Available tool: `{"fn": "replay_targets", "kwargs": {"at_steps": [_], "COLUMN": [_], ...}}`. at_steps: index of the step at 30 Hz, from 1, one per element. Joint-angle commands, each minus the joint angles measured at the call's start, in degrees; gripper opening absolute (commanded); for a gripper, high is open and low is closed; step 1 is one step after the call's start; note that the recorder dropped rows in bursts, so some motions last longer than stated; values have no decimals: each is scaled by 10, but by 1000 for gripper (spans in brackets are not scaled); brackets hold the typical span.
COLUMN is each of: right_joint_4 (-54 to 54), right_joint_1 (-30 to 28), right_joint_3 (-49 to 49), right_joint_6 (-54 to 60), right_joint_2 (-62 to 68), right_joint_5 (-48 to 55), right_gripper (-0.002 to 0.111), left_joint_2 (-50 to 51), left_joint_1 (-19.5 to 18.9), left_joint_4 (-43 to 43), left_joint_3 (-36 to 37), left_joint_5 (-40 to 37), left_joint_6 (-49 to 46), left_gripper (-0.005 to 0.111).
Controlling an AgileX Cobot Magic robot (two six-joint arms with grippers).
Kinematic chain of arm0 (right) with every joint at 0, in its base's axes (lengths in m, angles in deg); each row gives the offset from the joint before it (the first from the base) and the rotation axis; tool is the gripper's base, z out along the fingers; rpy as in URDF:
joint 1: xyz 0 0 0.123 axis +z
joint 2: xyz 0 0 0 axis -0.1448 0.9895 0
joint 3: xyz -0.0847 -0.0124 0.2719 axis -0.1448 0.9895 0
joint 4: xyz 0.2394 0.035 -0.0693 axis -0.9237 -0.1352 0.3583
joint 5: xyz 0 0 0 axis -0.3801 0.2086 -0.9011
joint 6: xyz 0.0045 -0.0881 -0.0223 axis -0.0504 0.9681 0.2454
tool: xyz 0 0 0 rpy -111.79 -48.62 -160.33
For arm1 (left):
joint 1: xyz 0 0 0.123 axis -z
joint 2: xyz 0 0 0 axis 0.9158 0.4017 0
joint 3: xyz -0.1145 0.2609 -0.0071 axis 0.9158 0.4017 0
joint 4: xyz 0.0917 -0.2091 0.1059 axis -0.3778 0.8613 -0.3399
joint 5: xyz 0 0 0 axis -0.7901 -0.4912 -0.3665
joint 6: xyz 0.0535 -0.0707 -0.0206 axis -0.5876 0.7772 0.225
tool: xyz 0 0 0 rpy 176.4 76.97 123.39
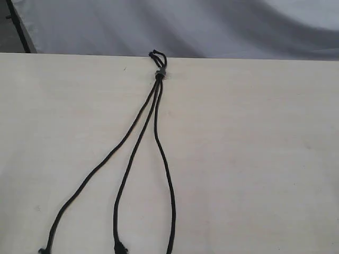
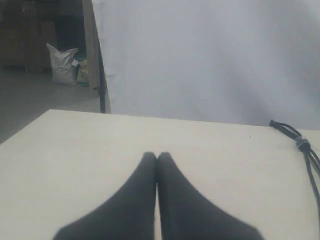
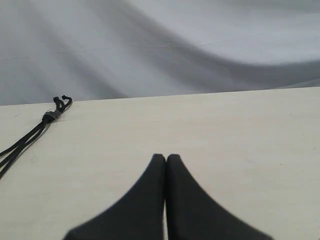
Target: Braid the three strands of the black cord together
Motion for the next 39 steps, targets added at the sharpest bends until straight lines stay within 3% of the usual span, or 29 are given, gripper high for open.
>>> {"fn": "replay_targets", "kwargs": {"at_steps": [1,15,19,26,30,33,35,39], "right_joint_4": [0,0,0,0,0,6,19,33], "right_joint_1": [-3,-3,-3,-3,-3,-3,-3,-3], "right_joint_3": [2,2,2,2,2,2,-3,-61], "right_joint_6": [4,4,4,-75,-174,-183,-183,-183], "right_joint_2": [-4,-4,-4,-4,-4,-4,-4,13], "right_joint_5": [-2,-2,-2,-131,-252,-329,-317,-219], "right_gripper": [0,0,0,0,0,0,0,0], "left_joint_2": [-2,-2,-2,-2,-2,-2,-2,46], "left_joint_1": [-1,-1,-1,-1,-1,-1,-1,-1], "left_joint_4": [5,9,9,9,4,-9,-21,-73], "left_joint_3": [1,1,1,1,1,1,-6,-65], "left_joint_5": [-1,21,55,168,281,367,366,289], "left_joint_6": [0,8,126,253,296,296,287,277], "left_gripper": [0,0,0,0,0,0,0,0]}}
